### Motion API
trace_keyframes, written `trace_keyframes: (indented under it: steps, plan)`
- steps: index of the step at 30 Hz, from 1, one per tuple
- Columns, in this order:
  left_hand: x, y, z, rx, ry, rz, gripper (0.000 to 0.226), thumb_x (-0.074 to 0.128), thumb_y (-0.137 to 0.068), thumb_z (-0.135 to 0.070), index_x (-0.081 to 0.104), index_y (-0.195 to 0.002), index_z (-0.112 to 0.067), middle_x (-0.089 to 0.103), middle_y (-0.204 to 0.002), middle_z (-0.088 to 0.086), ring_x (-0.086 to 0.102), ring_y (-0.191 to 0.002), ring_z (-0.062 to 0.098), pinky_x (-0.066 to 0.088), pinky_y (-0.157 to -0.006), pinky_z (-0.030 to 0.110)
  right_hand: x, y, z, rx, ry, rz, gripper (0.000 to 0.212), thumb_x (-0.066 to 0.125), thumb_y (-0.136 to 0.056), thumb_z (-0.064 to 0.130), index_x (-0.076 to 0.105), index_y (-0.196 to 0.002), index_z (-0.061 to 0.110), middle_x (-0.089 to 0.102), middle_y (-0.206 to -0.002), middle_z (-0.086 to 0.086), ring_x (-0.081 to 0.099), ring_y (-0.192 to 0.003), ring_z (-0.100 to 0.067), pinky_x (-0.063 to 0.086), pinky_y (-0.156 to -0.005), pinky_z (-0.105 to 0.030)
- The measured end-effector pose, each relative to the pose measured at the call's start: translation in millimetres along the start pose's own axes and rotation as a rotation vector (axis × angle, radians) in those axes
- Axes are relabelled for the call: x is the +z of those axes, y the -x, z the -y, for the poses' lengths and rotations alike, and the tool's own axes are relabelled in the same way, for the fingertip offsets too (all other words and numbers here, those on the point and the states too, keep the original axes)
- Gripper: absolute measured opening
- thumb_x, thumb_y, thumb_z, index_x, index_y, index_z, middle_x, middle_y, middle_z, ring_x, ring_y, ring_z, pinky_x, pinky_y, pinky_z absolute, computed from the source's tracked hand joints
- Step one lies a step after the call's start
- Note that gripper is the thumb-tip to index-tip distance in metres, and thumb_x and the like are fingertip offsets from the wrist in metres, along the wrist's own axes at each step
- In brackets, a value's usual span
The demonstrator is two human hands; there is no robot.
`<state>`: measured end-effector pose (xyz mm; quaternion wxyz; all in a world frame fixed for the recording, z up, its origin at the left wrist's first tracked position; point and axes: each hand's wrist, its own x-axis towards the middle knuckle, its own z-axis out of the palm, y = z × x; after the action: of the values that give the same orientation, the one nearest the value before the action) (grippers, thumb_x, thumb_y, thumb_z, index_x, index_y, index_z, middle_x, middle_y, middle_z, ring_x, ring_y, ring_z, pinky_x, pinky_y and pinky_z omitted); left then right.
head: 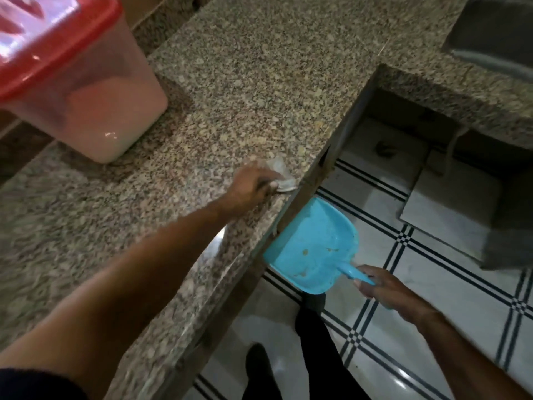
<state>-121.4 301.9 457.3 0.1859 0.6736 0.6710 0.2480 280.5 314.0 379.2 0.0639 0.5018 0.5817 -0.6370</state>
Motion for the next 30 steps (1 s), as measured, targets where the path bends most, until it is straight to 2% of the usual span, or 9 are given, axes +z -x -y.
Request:
trace_keyframes:
  steps: [3,8,14,17,19,21,23,25,30]
  plan:
    - [-2,72,1,0.034,0.004,-0.035,0.019,0.072,-0.094,-0.006,0.08,-0.11,-0.003,0.078,-0.097,0.014,0.074,-0.087,0.03,0.046,-0.078,0.024,34,22,-3,-0.043,0.005,-0.029,0.009,0.063,-0.102,0.018,0.071,-0.106,0.017,0.057,-0.068,0.009,0.05,-0.056,0.0,0.039,-0.05,-0.01]
    - [-18,197,-3,-0.086,-0.001,-0.027,0.041,0.052,-0.098,-0.037,0.08,-0.111,-0.009,0.075,-0.095,0.011,0.071,-0.085,0.031,0.054,-0.077,0.041,99,67,-16,-0.068,-0.027,-0.002,0.011,0.062,-0.102,0.013,0.07,-0.109,0.013,0.056,-0.074,0.003,0.052,-0.064,-0.005,0.042,-0.058,-0.015]
    - [-50,251,-18,-0.227,0.157,0.06,0.024,0.055,-0.106,-0.019,0.079,-0.111,-0.015,0.07,-0.091,0.001,0.067,-0.078,0.021,0.054,-0.068,0.035,154,103,-28,-0.051,-0.027,0.009,0.014,0.064,-0.101,0.012,0.071,-0.113,0.013,0.06,-0.076,0.006,0.055,-0.061,0.0,0.045,-0.06,-0.014]
    - [-80,238,-9,-0.393,0.354,-0.12,0.028,0.049,-0.11,-0.024,0.074,-0.117,-0.012,0.074,-0.09,0.011,0.071,-0.067,0.028,0.056,-0.051,0.033,169,109,-25,-0.043,-0.044,-0.015,0.013,0.066,-0.1,0.015,0.073,-0.11,0.018,0.065,-0.076,0.011,0.059,-0.063,0.002,0.047,-0.06,-0.013]
    - [-97,233,12,-0.497,0.201,-0.255,0.026,0.049,-0.109,-0.023,0.072,-0.118,-0.015,0.075,-0.095,0.009,0.068,-0.068,0.02,0.051,-0.051,0.028,175,110,-24,-0.04,-0.048,-0.019,0.012,0.067,-0.099,0.018,0.074,-0.109,0.021,0.065,-0.076,0.012,0.059,-0.064,0.002,0.047,-0.06,-0.012]
    - [-105,235,32,-0.642,0.036,-0.296,0.022,0.052,-0.107,-0.022,0.072,-0.117,-0.02,0.075,-0.102,0.003,0.068,-0.079,0.018,0.052,-0.061,0.03,180,111,-22,-0.041,-0.047,-0.019,0.012,0.068,-0.099,0.021,0.076,-0.106,0.025,0.066,-0.075,0.014,0.059,-0.065,0.003,0.045,-0.06,-0.011]
    - [-97,237,37,-0.718,0.003,-0.293,0.024,0.053,-0.106,-0.026,0.072,-0.12,-0.026,0.071,-0.106,-0.004,0.066,-0.094,0.021,0.055,-0.088,0.043,183,111,-21,-0.05,-0.053,-0.018,0.011,0.068,-0.099,0.022,0.076,-0.104,0.028,0.066,-0.075,0.014,0.058,-0.067,0.001,0.045,-0.061,-0.012]
    - [-78,236,21,-0.639,0.082,-0.268,0.027,0.052,-0.106,-0.034,0.073,-0.123,-0.029,0.07,-0.106,-0.004,0.066,-0.096,0.022,0.054,-0.098,0.054,185,110,-20,-0.05,-0.036,-0.033,0.009,0.068,-0.099,0.023,0.075,-0.104,0.026,0.064,-0.074,0.013,0.057,-0.066,0.0,0.044,-0.061,-0.014]
    - [-19,245,-37,-0.369,0.166,-0.048,0.029,0.052,-0.107,-0.036,0.075,-0.124,-0.028,0.075,-0.115,-0.002,0.066,-0.106,0.018,0.048,-0.105,0.049,193,118,-23,-0.011,-0.031,-0.034,0.01,0.066,-0.1,0.019,0.074,-0.106,0.018,0.064,-0.073,0.011,0.057,-0.061,0.003,0.044,-0.058,-0.011]
